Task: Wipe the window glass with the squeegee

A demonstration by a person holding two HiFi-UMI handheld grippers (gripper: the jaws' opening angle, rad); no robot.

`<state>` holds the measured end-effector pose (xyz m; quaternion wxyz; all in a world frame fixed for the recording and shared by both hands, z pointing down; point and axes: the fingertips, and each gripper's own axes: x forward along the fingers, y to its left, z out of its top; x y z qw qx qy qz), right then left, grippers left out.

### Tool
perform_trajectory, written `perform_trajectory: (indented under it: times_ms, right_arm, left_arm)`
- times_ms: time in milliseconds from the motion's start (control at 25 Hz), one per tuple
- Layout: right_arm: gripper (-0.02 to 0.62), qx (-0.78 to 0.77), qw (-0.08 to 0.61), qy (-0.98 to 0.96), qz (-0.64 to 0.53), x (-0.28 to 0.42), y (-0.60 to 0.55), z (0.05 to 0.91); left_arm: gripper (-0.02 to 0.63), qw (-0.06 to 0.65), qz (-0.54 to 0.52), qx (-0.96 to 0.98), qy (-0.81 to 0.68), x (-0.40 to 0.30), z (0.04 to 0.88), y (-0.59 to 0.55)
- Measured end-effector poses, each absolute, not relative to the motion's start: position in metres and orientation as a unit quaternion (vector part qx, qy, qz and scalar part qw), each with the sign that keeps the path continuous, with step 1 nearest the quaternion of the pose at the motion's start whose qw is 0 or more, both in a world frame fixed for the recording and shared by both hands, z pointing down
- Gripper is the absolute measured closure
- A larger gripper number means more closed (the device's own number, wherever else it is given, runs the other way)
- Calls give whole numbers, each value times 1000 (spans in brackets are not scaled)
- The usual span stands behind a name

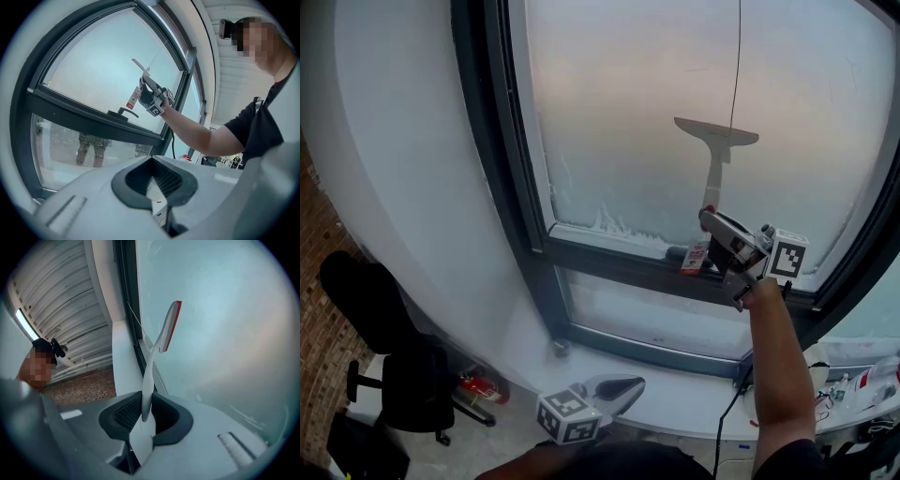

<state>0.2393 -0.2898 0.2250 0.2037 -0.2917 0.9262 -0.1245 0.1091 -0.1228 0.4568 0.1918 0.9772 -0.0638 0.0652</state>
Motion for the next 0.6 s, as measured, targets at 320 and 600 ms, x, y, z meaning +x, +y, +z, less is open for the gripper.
perform_trajectory:
  times_ms: [320, 600]
  right_arm:
    - [506, -302, 205, 920, -142, 242, -280, 255]
    - [506, -310, 210, 914, -157, 245, -277, 277]
  left_arm:
    - [606, 191, 74, 978, -50, 111, 458, -117]
    - [606, 189, 79, 978, -50, 112, 456, -118]
